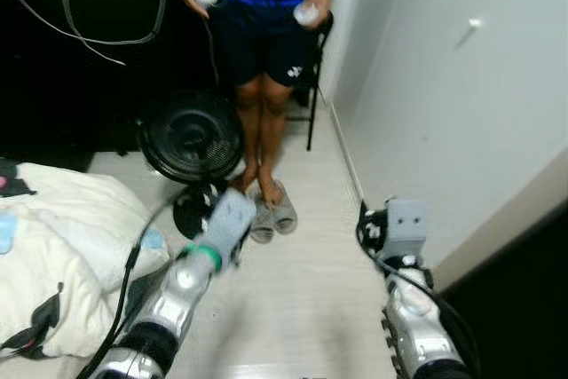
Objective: Clean up the room
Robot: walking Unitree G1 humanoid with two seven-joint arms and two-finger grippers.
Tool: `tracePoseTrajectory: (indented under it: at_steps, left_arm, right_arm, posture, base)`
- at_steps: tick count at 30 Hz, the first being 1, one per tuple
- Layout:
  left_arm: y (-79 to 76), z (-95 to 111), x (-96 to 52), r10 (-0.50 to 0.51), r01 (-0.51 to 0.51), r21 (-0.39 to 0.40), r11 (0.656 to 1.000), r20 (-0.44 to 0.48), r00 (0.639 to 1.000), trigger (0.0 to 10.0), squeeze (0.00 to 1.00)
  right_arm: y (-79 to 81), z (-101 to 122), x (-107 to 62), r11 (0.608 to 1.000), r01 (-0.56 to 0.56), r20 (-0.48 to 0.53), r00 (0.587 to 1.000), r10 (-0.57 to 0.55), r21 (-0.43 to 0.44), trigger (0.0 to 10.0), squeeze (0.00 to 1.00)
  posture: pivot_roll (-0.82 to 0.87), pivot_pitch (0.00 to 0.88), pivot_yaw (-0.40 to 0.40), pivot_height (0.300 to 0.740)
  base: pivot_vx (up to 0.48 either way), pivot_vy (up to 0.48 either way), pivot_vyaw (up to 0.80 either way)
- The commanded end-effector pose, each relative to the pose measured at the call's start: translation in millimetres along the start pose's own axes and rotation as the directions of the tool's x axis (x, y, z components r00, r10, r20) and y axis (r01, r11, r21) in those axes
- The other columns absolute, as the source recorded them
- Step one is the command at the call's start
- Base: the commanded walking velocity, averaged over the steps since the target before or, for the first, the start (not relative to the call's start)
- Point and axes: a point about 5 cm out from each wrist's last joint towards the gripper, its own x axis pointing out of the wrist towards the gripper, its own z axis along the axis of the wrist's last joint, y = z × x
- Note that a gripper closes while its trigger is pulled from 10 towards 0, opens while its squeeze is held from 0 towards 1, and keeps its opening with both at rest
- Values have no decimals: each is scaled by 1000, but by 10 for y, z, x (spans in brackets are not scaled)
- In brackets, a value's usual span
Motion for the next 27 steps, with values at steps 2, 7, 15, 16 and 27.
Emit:
tracePoseTrajectory:
  at_steps: [2, 7, 15, 16, 27]
  left_arm:
    - [47, -411, -125, 22, -26, -22, 999, -169, 985, 10000, 0]
    - [108, -684, -257, 46, -69, -77, 995, -271, 962, 10000, 0]
    - [77, -1034, -492, 80, -144, -173, 974, -332, 940, 10000, 0]
    - [77, -1034, -492, 80, -144, -173, 974, -332, 940, 10000, 0]
    - [193, -764, -331, 100, -139, -159, 978, -231, 968, 10000, 0]
  right_arm:
    - [-58, -368, -178, 999, 12, -170, 985, -18, -35, 10000, 0]
    - [-92, -585, -319, 998, 12, -276, 961, -26, -53, 10000, 0]
    - [171, -757, -463, 987, -149, -358, 926, 120, -55, 10000, 0]
    - [171, -757, -463, 987, -149, -358, 926, 120, -55, 10000, 0]
    - [301, -615, -332, 988, -148, -288, 949, 131, -36, 10000, 0]
  posture:
    - [-93, 7, 40, 740]
    - [-91, 14, 32, 740]
    - [-21, 34, -7, 740]
    - [-21, 34, -7, 740]
    - [-52, 25, 44, 740]
  base:
    - [0, 0, 750]
    - [0, 0, 754]
    - [0, 0, 730]
    - [0, 0, 706]
    - [0, 0, 445]
